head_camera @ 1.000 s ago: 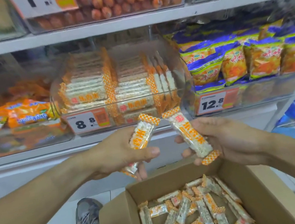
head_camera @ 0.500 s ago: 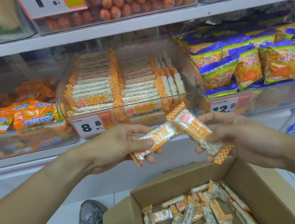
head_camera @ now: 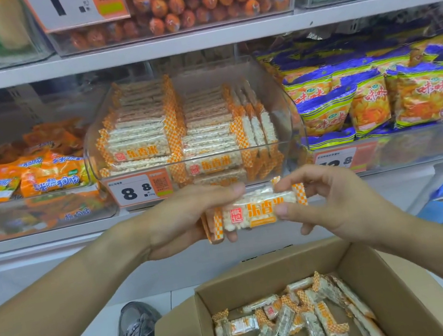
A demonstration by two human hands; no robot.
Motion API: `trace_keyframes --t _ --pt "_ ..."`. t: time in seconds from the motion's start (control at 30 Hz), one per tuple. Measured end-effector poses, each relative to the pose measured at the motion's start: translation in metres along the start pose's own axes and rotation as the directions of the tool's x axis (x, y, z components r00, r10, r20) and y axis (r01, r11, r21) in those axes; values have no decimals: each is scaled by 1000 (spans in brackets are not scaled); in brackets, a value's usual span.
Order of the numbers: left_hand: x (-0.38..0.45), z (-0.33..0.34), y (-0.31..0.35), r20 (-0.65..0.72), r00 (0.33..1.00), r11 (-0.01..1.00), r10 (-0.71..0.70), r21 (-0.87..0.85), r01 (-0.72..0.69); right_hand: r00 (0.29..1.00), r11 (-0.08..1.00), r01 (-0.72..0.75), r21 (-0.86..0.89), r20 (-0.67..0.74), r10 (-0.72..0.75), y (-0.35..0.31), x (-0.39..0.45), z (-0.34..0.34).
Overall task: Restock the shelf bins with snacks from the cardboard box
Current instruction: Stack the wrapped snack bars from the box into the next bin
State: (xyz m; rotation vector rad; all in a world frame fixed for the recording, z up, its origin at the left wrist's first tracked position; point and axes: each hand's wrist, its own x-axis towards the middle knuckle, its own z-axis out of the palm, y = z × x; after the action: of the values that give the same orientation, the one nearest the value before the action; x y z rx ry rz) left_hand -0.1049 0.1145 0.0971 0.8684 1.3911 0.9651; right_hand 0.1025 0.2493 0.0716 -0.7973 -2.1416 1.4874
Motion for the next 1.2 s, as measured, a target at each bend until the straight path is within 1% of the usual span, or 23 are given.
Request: trace_keyframes --t 0.07,0.1,0.17,0.2,0.23,0.27,0.33,0.4,0.5,0.57,0.63,0.67,0.7,0.77,0.8,0.83,0.87,0.9,0.97,1.0,1.07,1.13,1.2 --pt "-2 -1 -2 40 999 995 12 95 -16 997 992 77 -95 4 -77 3 2 4" --pt "-3 -2 -2 67 998 989 7 144 -17 995 990 96 -101 44 -92 3 2 5" --pt "-9 -6 0 128 992 967 -12 253 -20 976 996 87 -16 202 -82 1 1 6" --pt "-12 -9 1 152 988 951 -27 308 -22 955 997 64 38 289 -72 0 0 7" --pt "-15 -11 3 159 987 936 -36 351 -22 933 997 53 62 352 -71 0 -1 9" --pt "-17 -13 3 139 990 927 -30 375 -24 925 996 58 62 373 -77 0 -2 12" --pt "-19 -17 2 17 999 934 43 354 -46 942 995 89 49 320 -100 0 0 20" --pt "-21 -21 2 -118 980 956 159 265 -123 957 992 116 51 263 -125 -1 5 25" --pt "-28 -27 3 -207 933 941 294 236 -243 960 981 188 54 199 -195 -11 14 31" --pt "-34 -32 4 -258 885 903 387 302 -306 958 967 254 35 128 -256 -22 23 39" --pt "-37 -38 4 -330 805 830 492 459 -319 943 942 330 -67 56 -327 -31 34 46" --pt "-39 -46 3 -390 740 783 548 550 -290 930 921 366 -130 21 -367 -38 42 52" --pt "-42 -56 2 -458 658 742 598 627 -238 913 895 398 -199 -11 -409 -45 53 58" --pt "-47 -80 0 -550 493 683 674 718 -132 871 829 453 -327 -35 -490 -63 78 70" --pt "-49 -91 -2 -567 436 660 699 746 -87 858 800 470 -372 -20 -513 -69 92 76" --pt "-50 -100 -5 -570 394 634 721 772 -44 857 783 476 -400 11 -515 -75 105 83" --pt "-50 -109 -9 -563 368 606 740 796 0 867 779 469 -417 49 -496 -78 118 91" --pt "-49 -115 -12 -551 356 578 755 816 37 878 776 459 -432 89 -470 -79 129 99" --pt "-45 -126 -18 -522 355 529 775 844 88 886 744 450 -494 143 -441 -78 144 116" --pt "-43 -130 -21 -496 353 494 793 864 102 879 709 458 -536 152 -453 -77 148 123" --pt "-39 -138 -25 -421 344 410 839 905 109 840 632 499 -593 152 -521 -74 152 133" --pt "-34 -141 -30 -352 358 335 865 936 110 823 617 520 -590 154 -546 -69 152 141" --pt "-30 -140 -36 -322 384 289 865 947 144 815 603 532 -595 167 -554 -65 150 148"
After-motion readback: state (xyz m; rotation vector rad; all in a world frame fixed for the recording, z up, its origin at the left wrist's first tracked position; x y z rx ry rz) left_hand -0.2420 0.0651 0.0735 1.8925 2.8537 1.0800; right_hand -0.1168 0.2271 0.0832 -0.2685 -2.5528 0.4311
